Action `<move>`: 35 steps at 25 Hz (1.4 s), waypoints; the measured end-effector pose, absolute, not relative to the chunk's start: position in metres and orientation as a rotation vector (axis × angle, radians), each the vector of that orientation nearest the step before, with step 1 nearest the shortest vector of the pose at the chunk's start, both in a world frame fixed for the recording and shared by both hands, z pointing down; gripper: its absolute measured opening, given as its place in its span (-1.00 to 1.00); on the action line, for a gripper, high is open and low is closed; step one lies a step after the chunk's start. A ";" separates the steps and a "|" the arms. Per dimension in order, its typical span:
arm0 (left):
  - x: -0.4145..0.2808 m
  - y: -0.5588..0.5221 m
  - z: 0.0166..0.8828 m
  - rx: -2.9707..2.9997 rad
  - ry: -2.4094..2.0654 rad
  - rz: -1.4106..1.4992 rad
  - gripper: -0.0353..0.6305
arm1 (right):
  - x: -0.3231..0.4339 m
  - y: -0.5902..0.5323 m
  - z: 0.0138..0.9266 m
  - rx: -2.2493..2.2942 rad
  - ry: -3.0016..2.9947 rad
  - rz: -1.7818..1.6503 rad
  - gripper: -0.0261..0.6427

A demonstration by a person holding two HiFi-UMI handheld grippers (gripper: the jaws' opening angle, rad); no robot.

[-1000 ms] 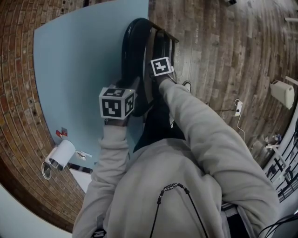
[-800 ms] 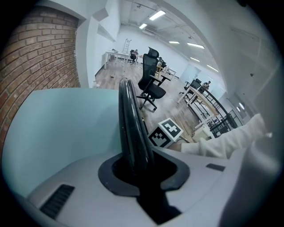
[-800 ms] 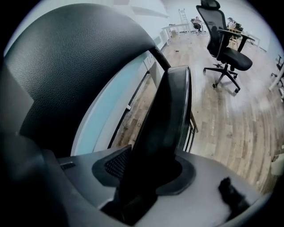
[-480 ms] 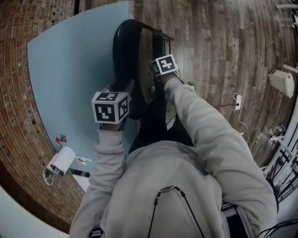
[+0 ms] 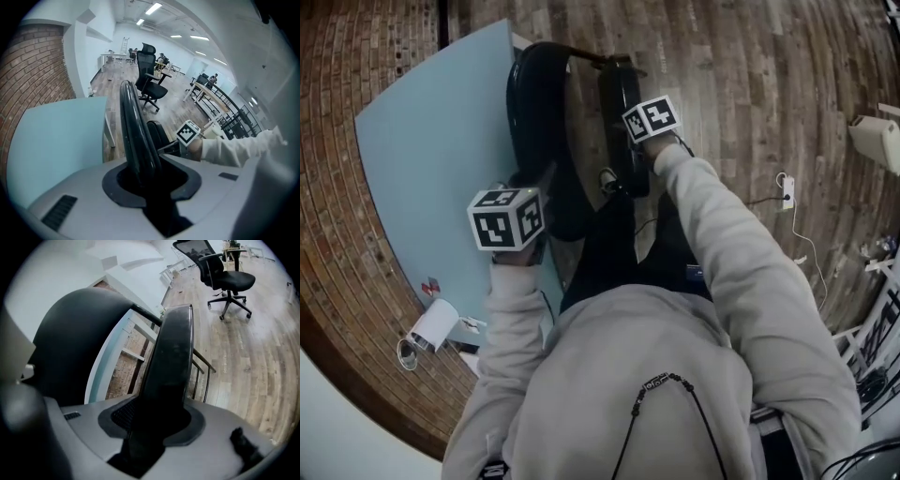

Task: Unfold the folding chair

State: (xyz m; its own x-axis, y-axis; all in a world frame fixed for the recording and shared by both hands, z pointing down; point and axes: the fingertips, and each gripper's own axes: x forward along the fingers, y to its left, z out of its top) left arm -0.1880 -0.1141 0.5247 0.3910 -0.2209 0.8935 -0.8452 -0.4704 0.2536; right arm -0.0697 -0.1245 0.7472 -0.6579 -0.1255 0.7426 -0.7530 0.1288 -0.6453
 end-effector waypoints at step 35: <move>-0.051 -0.076 0.631 1.729 -0.714 1.152 -0.64 | 0.276 -0.027 0.918 0.479 -2.652 2.298 -0.51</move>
State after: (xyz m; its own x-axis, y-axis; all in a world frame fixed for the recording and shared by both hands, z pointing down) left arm -0.0514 -0.0764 0.6314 0.3966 0.0196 0.9178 -0.8305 -0.4183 0.3679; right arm 0.2755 -0.0274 0.9178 -0.8857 -0.4475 -0.1235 0.0586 0.1562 -0.9860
